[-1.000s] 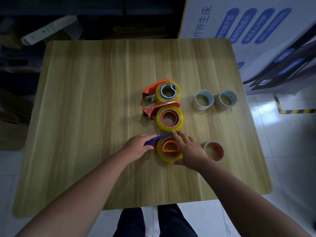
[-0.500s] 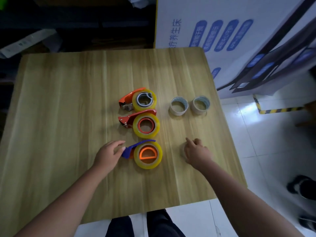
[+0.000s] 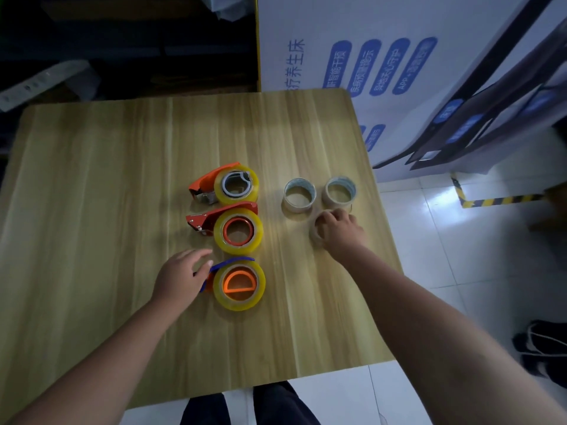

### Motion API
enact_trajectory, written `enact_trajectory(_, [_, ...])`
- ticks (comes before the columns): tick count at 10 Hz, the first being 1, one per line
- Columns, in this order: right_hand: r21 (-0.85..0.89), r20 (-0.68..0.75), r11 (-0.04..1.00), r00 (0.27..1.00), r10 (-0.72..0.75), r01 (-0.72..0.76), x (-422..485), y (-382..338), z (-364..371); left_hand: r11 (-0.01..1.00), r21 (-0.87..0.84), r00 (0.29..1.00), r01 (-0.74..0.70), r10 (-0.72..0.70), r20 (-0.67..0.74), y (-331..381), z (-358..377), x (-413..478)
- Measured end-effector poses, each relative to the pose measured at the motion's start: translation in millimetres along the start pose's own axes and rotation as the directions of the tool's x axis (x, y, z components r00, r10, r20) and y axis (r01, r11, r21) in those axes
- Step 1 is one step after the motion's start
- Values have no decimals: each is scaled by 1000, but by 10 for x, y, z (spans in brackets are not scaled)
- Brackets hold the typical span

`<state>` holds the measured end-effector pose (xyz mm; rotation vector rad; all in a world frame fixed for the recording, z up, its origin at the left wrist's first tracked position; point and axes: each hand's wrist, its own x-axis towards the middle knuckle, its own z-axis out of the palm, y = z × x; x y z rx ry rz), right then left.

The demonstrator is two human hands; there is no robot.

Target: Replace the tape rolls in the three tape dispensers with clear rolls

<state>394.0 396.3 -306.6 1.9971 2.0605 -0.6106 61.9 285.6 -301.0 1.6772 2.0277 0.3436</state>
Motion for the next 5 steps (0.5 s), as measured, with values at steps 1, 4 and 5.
enact_trajectory(1, [-25, 44, 999, 999, -19, 20, -58, 9, -56, 997, 54, 997, -58, 60, -42, 77, -63, 0])
enact_trajectory(4, [-31, -143, 983, 972, -184, 181, -591, -252, -545, 946, 296, 978, -134, 175, -115, 481, -562, 49])
enact_trajectory(5, [-53, -260, 980, 945, -198, 190, -843, -386, -742, 946, 314, 975, -86, 145, -170, 593, -842, 35])
